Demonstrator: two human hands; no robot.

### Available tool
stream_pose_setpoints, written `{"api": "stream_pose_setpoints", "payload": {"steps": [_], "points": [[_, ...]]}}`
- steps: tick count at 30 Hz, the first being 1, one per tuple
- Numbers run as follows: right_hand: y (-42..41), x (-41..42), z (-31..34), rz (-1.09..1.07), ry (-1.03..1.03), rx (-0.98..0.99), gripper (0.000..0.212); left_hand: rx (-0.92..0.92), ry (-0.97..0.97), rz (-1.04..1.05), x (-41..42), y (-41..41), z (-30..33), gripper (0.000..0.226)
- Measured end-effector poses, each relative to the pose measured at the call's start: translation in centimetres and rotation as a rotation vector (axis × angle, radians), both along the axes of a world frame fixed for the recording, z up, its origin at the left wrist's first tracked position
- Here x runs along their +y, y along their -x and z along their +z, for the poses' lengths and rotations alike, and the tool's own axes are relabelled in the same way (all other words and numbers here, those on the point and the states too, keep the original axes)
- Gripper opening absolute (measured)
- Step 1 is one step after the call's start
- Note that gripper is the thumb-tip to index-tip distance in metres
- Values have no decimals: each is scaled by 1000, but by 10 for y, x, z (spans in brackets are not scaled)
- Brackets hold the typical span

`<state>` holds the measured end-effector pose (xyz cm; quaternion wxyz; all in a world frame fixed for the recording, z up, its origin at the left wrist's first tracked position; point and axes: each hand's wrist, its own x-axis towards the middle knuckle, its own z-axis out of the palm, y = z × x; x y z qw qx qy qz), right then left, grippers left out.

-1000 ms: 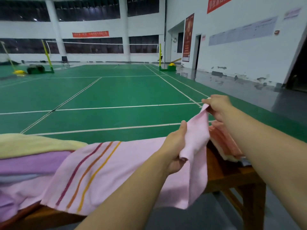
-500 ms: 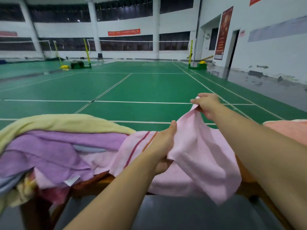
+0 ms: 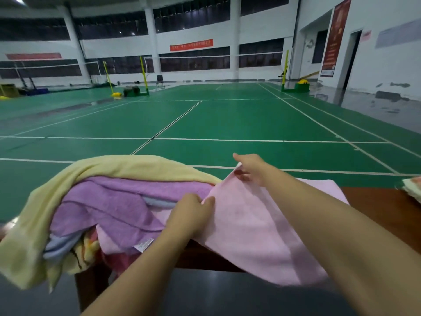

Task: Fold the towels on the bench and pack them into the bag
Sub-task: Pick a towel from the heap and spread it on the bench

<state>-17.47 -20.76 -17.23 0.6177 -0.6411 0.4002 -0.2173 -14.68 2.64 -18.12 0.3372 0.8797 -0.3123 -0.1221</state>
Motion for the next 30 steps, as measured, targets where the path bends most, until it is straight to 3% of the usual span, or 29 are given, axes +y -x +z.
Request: {"api": "stream_pose_setpoints", "payload": {"steps": [5, 9, 12, 15, 20, 24, 27, 30], "points": [[5, -4, -10, 98, -59, -2, 70, -423, -231, 14, 2, 4, -5, 42], [25, -13, -6, 1, 89, -34, 57, -610, -71, 11, -13, 12, 14, 29], [63, -6, -4, 6, 390, 121, 43, -628, 113, -85, -45, 9, 14, 23], [111, -1, -13, 50, 567, 245, 34, -562, 29, -94, -74, -5, 1, 28], [175, -14, -30, -101, 647, 404, 27, -562, -106, 41, -82, -19, -26, 51], [224, -26, -32, -225, 690, 625, 27, -621, -233, 10, -87, -25, -31, 59], [253, -28, -27, -205, 613, 869, 46, -604, -230, -5, -86, -20, -30, 51], [259, -20, -24, -166, 580, 990, 57, -544, -92, 12, -83, -13, -28, 38]]}}
